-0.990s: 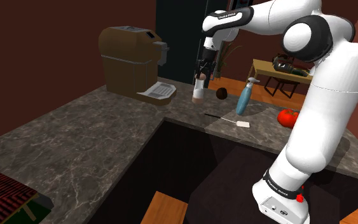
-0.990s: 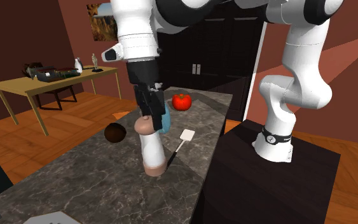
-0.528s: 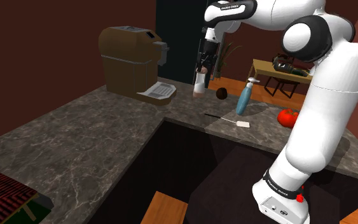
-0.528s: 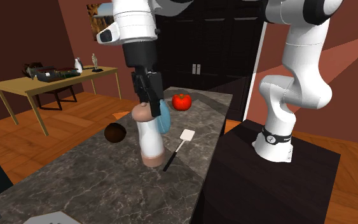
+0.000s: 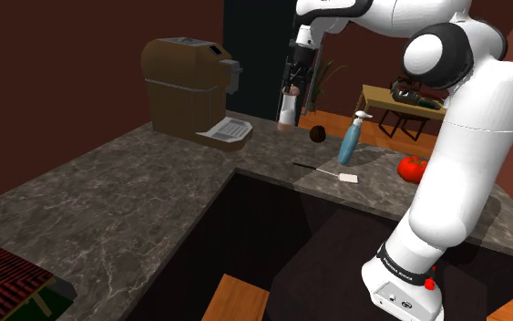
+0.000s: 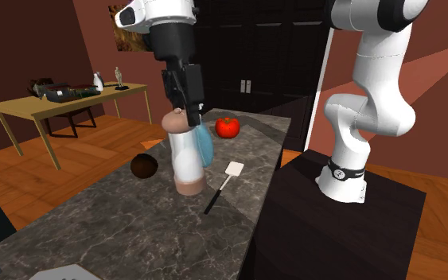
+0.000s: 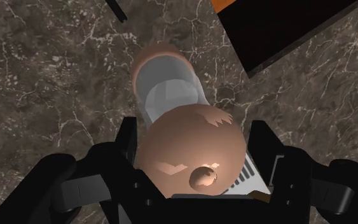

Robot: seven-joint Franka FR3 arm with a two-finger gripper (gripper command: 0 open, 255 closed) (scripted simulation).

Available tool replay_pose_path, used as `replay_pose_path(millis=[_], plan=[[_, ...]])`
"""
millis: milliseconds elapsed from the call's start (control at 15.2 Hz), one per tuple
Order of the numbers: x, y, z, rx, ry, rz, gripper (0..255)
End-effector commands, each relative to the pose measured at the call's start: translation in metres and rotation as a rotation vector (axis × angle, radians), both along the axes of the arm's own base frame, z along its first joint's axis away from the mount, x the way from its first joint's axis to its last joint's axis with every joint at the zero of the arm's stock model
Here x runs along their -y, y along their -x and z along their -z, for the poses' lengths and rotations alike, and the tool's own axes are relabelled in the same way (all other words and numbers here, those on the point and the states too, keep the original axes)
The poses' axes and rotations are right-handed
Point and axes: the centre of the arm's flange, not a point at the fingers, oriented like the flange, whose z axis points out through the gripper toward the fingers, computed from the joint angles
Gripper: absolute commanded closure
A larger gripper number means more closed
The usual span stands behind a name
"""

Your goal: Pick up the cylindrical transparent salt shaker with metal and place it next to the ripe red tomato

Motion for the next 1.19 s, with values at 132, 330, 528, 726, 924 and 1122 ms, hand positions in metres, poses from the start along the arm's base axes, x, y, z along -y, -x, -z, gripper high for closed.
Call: replay_pose_path(millis=[132, 330, 528, 726, 924, 1122], plan=[[0.000, 0.001, -0.021, 0.000, 0.000, 0.000, 255], [0.000, 0.001, -0.036, 0.000, 0.000, 0.000, 255], [0.000, 0.001, -0.052, 0.000, 0.000, 0.000, 255], [0.000, 0.001, -0.068, 0.000, 0.000, 0.000, 255], [0.000, 0.001, -0.084, 0.000, 0.000, 0.000, 255], [0.008, 0.012, -0.091, 0.000, 0.000, 0.000, 255]])
